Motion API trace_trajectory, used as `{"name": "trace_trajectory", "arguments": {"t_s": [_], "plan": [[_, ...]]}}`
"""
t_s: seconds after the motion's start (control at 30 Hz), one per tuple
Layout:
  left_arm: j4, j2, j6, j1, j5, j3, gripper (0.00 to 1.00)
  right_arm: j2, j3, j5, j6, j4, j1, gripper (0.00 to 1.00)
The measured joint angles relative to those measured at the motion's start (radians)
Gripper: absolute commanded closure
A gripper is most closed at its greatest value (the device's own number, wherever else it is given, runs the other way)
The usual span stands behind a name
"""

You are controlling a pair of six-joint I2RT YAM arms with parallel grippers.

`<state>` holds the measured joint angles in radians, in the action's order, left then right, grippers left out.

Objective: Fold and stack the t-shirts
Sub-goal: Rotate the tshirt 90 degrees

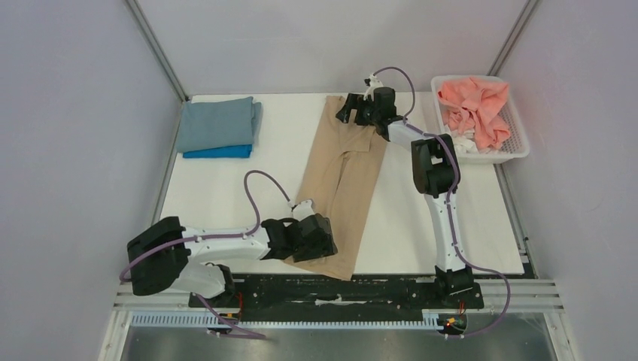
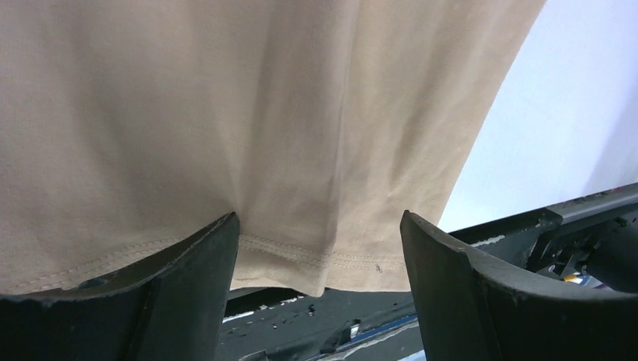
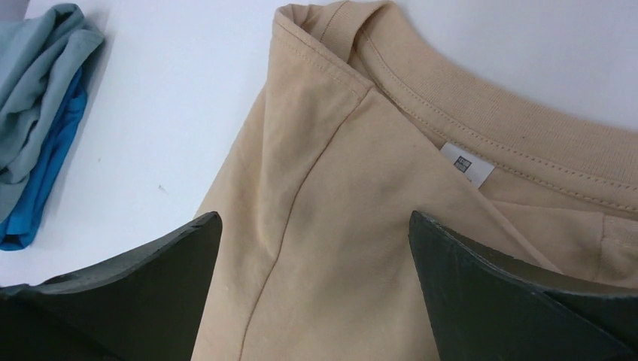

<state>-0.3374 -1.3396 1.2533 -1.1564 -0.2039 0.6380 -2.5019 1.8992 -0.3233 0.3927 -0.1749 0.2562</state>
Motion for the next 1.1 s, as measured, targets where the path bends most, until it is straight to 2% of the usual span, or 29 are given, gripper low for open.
{"name": "trace_trajectory", "arguments": {"t_s": [0.2,0.43,0.53,0.6,0.7,0.83,1.0,1.1], "plan": [[-0.050,0.001,-0.020,-0.045,-0.038,0.059,0.12,0.010,0.010,-0.005,-0.162,0.056,-0.008,0.02],[-0.171,0.163,-0.023,-0.049,-0.159,0.070,0.12,0.140,-0.096,-0.042,-0.205,0.056,-0.079,0.02],[-0.255,0.223,-0.023,-0.019,-0.203,0.067,0.12,0.197,-0.105,-0.049,-0.229,0.058,-0.111,0.02],[-0.286,0.257,-0.029,0.043,-0.206,0.040,0.12,0.268,-0.149,-0.045,-0.251,0.064,-0.125,0.02],[-0.303,0.290,-0.071,0.153,-0.180,-0.023,0.12,0.421,-0.281,-0.029,-0.279,0.066,-0.117,0.02],[-0.310,0.313,-0.136,0.209,-0.123,-0.100,0.13,0.716,-0.573,0.031,-0.317,0.071,-0.074,0.02],[-0.303,0.317,-0.193,0.215,-0.068,-0.136,0.24,1.059,-0.918,0.071,-0.280,0.077,-0.030,0.02],[-0.292,0.306,-0.205,0.219,-0.049,-0.137,0.39,1.182,-1.076,0.093,-0.243,0.081,-0.014,0.02]]}}
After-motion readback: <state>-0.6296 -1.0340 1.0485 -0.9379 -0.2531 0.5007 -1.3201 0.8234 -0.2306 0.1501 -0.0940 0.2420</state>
